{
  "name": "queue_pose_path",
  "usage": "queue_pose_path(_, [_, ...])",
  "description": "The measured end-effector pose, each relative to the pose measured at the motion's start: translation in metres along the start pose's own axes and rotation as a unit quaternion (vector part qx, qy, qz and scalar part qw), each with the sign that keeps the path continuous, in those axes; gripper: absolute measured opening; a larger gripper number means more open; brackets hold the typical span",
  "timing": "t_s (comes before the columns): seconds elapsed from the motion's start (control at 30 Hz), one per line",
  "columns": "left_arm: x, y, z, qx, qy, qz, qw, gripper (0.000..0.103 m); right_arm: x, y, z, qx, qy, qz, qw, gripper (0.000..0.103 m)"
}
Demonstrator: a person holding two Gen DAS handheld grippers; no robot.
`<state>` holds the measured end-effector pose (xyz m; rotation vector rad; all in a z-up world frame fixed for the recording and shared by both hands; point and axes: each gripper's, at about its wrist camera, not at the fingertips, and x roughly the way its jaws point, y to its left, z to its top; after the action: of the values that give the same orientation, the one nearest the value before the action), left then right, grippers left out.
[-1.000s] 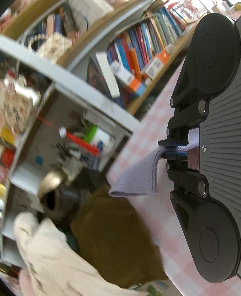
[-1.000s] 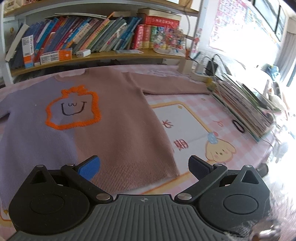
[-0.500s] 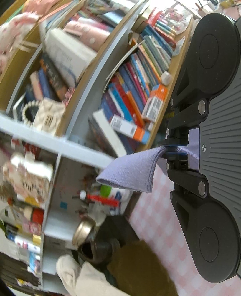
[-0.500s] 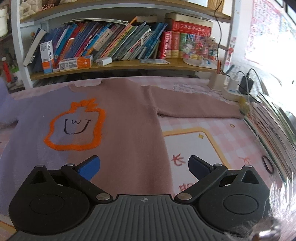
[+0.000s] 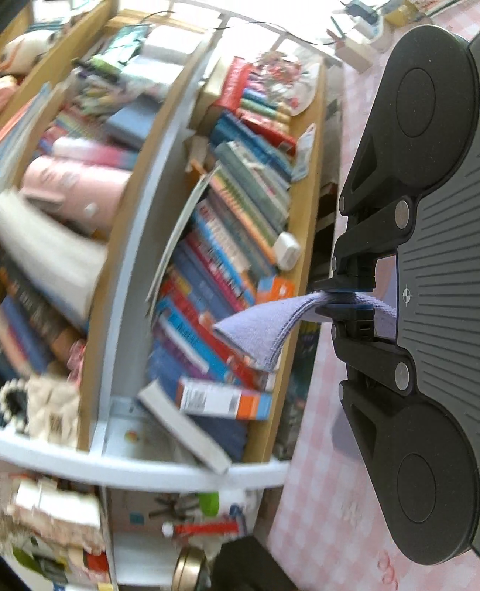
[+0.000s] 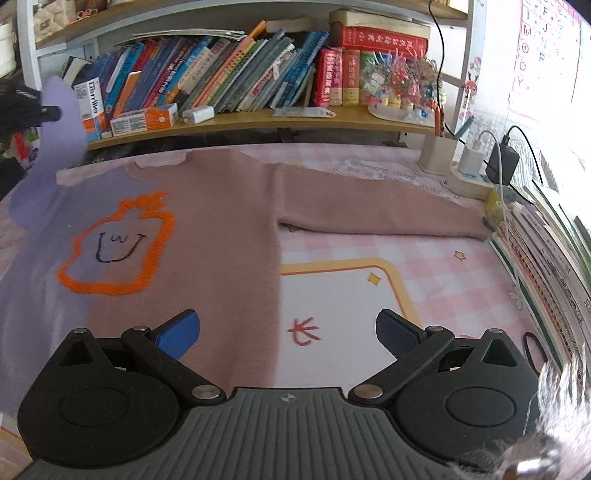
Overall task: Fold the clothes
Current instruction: 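Lift and carry the lavender sleeve across the sweater front with the left gripper, then open the left gripper to lay the lavender sleeve on the sweater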
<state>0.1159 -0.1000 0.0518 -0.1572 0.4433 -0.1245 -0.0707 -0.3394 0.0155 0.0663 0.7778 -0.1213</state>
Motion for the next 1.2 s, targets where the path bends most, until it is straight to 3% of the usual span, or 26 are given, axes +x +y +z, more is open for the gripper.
queue_pose_path(0.37, [0.049, -0.065, -0.033, 0.063, 0.046, -0.004, 0.9970, 0.003, 0.009, -0.032, -0.005, 0.001, 0.018, -0.005, 1.000, 0.103])
queue_pose_path(0.67, [0.080, -0.087, -0.057, 0.101, 0.085, 0.002, 0.9913, 0.005, 0.008, -0.049, -0.009, 0.015, 0.026, -0.022, 0.999, 0.103])
queue_pose_path(0.73, [0.086, -0.092, -0.061, 0.106, 0.100, 0.003, 0.9893, 0.011, 0.008, -0.052, -0.010, 0.018, 0.028, -0.026, 0.999, 0.103])
queue_pose_path(0.77, [0.090, -0.094, -0.064, 0.109, 0.109, 0.003, 0.9881, 0.019, 0.008, -0.054, -0.011, 0.019, 0.029, -0.028, 0.999, 0.103])
queue_pose_path(0.83, [0.094, -0.102, -0.067, 0.116, 0.124, 0.000, 0.9854, 0.043, 0.007, -0.056, -0.012, 0.021, 0.029, -0.030, 0.999, 0.103])
queue_pose_path(0.87, [0.095, -0.106, -0.069, 0.120, 0.129, -0.002, 0.9843, 0.061, 0.007, -0.056, -0.012, 0.022, 0.029, -0.029, 0.999, 0.103])
queue_pose_path(0.9, [0.093, -0.110, -0.069, 0.122, 0.130, -0.010, 0.9839, 0.068, 0.007, -0.055, -0.011, 0.021, 0.028, -0.028, 0.999, 0.103])
queue_pose_path(1.1, [0.040, -0.124, -0.049, 0.128, 0.094, -0.109, 0.9813, 0.074, 0.009, -0.048, -0.008, 0.018, 0.022, -0.009, 1.000, 0.103])
queue_pose_path(1.2, [-0.001, -0.104, -0.041, 0.135, 0.067, -0.097, 0.9839, 0.074, 0.014, -0.041, -0.005, 0.012, 0.020, 0.011, 1.000, 0.103])
